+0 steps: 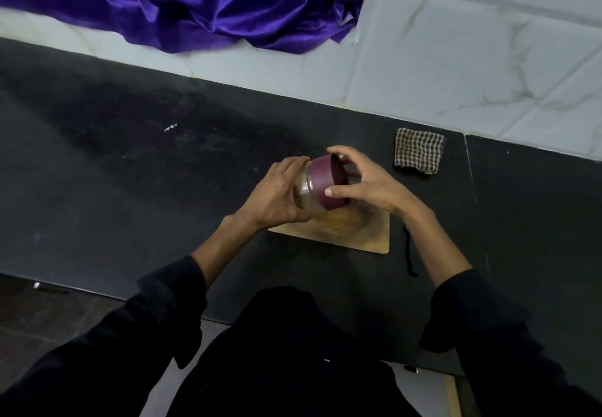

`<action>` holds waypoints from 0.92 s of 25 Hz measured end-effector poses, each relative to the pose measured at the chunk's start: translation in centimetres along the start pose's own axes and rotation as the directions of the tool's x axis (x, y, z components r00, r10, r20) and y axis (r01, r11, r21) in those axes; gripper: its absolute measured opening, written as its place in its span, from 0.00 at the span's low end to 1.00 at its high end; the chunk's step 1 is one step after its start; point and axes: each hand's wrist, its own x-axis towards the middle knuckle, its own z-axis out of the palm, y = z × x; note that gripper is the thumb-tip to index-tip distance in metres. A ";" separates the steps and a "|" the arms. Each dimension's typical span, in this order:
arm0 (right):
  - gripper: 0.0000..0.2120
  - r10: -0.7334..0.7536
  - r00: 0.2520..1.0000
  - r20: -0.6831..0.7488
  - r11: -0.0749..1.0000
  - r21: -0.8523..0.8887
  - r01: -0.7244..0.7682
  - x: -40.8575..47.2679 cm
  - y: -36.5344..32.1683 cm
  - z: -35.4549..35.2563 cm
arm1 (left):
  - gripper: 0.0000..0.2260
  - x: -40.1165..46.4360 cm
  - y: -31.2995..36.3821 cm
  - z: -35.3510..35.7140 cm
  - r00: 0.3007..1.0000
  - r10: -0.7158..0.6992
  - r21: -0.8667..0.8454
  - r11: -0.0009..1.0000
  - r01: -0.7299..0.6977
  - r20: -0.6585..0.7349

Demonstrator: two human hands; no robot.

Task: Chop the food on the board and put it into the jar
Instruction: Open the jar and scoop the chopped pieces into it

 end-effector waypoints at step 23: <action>0.32 0.165 0.984 -0.060 0.986 0.048 -0.163 -1.6 0.4 0.2 | 0.45 0.4 -0.2 0.8 0.995 0.104 0.025 0.994 -0.104 -0.006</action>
